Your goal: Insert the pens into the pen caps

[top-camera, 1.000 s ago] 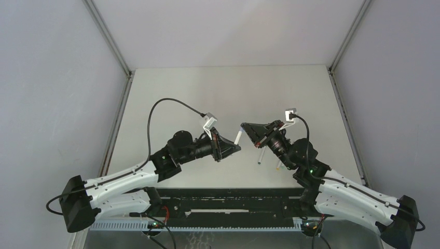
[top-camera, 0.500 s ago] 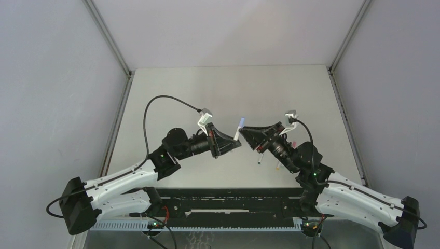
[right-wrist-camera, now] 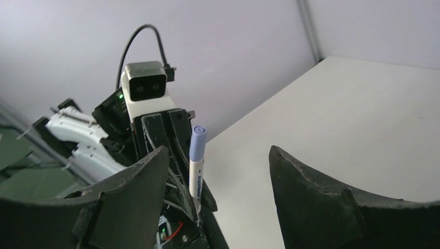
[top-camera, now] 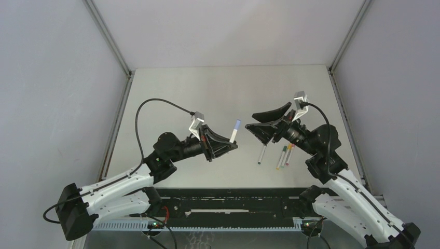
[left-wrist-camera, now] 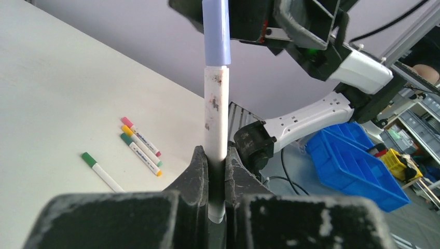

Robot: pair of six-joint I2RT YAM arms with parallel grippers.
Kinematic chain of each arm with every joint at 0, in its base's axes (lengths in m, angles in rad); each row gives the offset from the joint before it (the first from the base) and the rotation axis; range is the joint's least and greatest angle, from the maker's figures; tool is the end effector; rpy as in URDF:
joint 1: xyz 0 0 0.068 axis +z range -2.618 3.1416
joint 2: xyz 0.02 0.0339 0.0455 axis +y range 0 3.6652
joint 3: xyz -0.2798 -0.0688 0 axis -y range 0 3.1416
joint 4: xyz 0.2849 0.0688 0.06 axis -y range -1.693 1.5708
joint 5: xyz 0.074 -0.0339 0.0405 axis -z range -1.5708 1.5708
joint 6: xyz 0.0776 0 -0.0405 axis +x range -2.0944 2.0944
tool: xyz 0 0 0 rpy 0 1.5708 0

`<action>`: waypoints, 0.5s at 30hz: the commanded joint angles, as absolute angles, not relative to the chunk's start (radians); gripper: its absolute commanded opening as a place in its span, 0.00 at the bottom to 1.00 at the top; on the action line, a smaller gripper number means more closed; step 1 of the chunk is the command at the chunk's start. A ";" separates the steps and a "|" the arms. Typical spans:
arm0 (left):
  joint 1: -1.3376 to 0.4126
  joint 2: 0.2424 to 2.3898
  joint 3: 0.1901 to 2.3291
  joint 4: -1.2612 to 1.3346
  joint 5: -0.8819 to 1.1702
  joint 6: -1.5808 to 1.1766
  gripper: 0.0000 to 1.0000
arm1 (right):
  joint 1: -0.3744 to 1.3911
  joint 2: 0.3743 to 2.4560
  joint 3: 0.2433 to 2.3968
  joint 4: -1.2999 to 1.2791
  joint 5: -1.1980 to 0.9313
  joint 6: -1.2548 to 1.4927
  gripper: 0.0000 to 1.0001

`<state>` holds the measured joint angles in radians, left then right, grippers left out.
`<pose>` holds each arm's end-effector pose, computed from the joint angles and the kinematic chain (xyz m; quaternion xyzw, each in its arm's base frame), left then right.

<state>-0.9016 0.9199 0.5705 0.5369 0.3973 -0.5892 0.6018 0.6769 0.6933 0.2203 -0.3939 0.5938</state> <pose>0.1512 -0.2396 0.3221 0.2474 0.5940 -0.6046 0.4694 0.1706 0.1533 0.3876 -0.1562 0.6061 0.5337 0.5687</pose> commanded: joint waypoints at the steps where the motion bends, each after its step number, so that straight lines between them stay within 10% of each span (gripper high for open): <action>1: -0.899 0.892 0.573 0.569 0.461 -0.534 0.00 | 0.563 0.764 0.736 0.372 -0.652 0.688 0.69; 15: -0.900 0.902 0.582 0.551 0.489 -0.529 0.00 | 0.584 0.849 0.773 0.449 -0.700 0.712 0.61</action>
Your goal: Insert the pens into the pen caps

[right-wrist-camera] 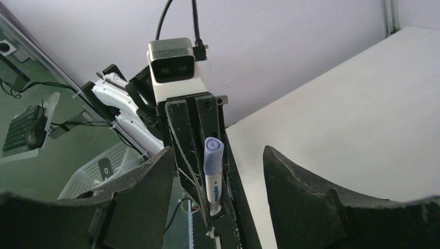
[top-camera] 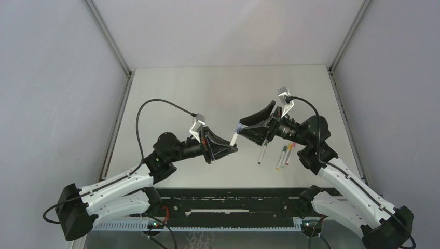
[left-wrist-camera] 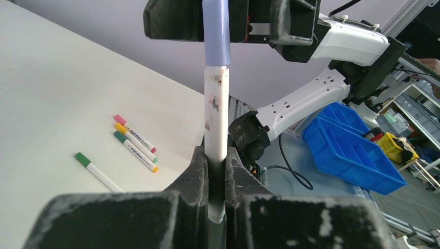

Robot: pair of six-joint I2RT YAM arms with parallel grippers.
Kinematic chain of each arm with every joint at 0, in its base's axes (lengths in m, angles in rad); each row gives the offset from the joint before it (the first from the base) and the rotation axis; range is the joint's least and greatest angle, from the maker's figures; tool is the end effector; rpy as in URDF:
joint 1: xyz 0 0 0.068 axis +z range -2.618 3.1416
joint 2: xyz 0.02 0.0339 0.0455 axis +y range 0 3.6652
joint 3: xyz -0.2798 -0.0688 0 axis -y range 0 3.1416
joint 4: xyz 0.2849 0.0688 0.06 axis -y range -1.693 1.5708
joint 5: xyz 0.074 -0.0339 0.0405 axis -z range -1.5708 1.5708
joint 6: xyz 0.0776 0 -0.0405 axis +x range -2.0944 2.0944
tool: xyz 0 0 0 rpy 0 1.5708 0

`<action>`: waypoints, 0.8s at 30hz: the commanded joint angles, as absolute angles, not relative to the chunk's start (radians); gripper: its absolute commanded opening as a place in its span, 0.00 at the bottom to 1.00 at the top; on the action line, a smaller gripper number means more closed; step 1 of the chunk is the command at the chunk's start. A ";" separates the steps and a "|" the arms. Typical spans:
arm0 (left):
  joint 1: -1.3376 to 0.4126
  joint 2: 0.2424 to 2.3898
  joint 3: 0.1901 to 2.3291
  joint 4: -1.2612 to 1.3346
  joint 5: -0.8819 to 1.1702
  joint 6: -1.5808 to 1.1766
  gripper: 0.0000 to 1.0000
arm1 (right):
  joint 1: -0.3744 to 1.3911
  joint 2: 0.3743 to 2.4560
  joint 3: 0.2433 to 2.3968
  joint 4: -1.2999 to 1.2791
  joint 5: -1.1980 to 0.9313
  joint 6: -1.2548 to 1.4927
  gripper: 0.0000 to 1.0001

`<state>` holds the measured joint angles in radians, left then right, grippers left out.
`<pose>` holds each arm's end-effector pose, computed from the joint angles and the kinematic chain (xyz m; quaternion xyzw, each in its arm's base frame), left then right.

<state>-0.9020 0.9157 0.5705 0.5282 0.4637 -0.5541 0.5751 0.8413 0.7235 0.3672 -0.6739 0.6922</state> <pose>0.1457 -0.2404 0.3215 0.2817 0.5825 -0.6076 0.4607 0.1868 0.1788 0.3814 -0.2267 0.5934 0.6047 0.4804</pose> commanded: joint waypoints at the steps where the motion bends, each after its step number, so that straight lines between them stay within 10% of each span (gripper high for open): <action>1: -0.901 0.902 0.582 0.551 0.490 -0.529 0.00 | 0.584 0.852 0.773 0.458 -0.701 0.716 0.60; 16: -0.905 0.893 0.594 0.559 0.470 -0.551 0.00 | 0.613 0.870 0.782 0.402 -0.734 0.676 0.00; 24: -0.904 0.891 0.600 0.648 0.457 -0.609 0.00 | 0.648 0.874 0.779 0.299 -0.794 0.637 0.00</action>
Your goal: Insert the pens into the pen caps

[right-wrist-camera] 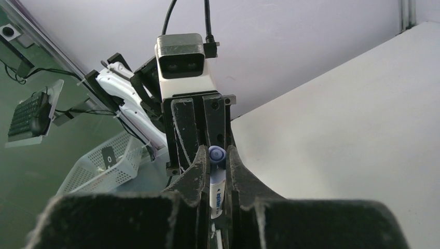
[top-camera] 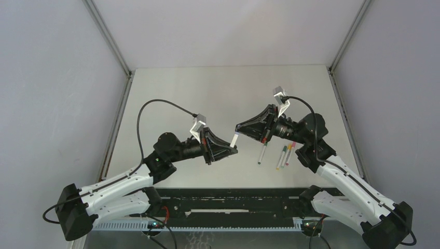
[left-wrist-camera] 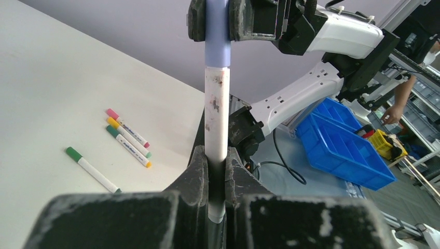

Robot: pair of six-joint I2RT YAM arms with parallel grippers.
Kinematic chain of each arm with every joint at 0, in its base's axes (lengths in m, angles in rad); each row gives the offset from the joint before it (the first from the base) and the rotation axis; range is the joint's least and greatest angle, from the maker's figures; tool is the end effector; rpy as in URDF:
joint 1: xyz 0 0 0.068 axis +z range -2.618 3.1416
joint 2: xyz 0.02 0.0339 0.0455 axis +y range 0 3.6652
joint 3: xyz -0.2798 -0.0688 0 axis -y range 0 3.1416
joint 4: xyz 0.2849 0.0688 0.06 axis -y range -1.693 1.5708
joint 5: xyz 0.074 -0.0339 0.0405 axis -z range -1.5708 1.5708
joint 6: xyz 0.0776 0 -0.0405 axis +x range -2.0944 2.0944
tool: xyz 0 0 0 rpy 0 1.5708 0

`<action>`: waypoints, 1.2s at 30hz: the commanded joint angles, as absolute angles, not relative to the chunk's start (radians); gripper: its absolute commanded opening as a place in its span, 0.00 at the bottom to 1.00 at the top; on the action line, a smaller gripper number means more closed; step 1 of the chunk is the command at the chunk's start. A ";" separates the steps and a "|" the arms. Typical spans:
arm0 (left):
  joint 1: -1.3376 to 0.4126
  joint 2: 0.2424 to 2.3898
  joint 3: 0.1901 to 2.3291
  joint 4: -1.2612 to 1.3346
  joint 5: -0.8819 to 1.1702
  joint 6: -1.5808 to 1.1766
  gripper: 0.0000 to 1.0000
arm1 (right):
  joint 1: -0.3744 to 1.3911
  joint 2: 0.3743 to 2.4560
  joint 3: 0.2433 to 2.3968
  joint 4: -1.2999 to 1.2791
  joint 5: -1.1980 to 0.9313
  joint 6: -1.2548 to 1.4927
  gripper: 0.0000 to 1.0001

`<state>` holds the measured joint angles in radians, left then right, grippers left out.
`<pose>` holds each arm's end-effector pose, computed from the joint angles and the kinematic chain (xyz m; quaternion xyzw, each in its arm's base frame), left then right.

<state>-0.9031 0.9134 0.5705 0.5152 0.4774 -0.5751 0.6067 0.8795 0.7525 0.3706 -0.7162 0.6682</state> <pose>0.1443 -0.2406 0.3202 0.2806 0.5875 -0.6134 0.4471 0.1849 0.1903 0.3845 -0.2582 0.5851 0.6126 0.4644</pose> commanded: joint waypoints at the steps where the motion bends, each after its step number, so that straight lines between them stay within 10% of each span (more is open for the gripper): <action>1: -0.904 0.892 0.602 0.656 0.458 -0.614 0.00 | 0.656 0.874 0.779 0.293 -0.800 0.638 0.00; 36: -0.854 0.849 0.599 0.664 0.351 -0.628 0.00 | 0.773 0.889 0.720 0.110 -0.883 0.740 0.00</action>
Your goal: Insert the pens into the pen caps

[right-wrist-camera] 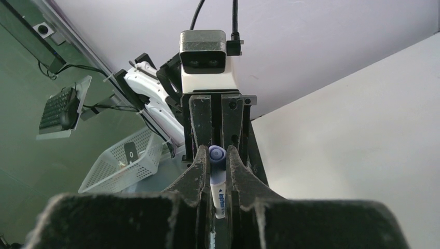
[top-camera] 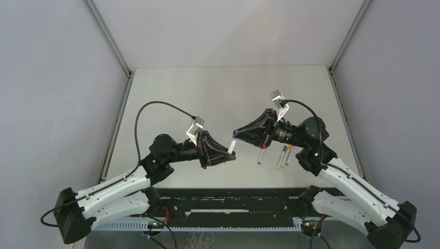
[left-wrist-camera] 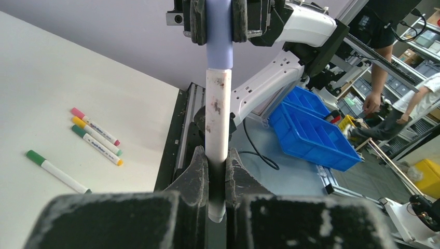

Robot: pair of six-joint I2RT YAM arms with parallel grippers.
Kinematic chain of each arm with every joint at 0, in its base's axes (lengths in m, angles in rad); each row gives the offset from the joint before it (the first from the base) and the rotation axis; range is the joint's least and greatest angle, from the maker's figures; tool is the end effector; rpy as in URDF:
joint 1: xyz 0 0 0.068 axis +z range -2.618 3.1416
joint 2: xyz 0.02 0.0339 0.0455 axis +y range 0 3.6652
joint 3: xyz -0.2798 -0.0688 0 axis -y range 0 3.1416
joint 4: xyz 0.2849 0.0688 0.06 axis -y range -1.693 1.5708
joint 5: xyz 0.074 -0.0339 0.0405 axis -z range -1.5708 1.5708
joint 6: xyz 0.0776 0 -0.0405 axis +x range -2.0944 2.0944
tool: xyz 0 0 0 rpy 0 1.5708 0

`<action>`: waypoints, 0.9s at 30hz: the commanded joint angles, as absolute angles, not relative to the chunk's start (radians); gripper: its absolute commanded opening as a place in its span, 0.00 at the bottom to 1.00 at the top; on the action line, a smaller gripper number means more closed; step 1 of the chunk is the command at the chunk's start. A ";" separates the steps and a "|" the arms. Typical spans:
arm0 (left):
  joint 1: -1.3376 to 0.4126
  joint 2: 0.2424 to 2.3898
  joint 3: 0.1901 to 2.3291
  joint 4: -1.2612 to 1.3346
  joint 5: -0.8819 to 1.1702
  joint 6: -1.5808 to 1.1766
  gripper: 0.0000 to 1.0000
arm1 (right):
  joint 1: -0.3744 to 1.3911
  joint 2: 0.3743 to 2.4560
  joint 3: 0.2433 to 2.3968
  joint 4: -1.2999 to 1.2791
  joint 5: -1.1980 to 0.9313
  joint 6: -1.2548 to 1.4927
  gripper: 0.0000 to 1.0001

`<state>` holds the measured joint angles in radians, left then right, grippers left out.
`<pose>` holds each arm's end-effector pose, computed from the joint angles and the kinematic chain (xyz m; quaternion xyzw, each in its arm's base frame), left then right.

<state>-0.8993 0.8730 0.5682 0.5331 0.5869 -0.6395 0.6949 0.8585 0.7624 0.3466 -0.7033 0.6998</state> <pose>0.1312 -0.2342 0.3310 0.3017 0.5610 -0.6507 0.4133 0.1641 0.2021 0.3907 -0.2707 0.5764 0.6381 0.4328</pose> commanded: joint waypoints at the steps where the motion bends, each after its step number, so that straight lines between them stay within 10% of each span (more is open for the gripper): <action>1: -0.851 0.846 0.601 0.656 0.345 -0.624 0.00 | 0.775 0.891 0.720 0.094 -0.876 0.745 0.00; 27: -0.793 0.840 0.620 0.649 0.346 -0.642 0.00 | 0.862 0.890 0.719 -0.108 -0.788 0.741 0.00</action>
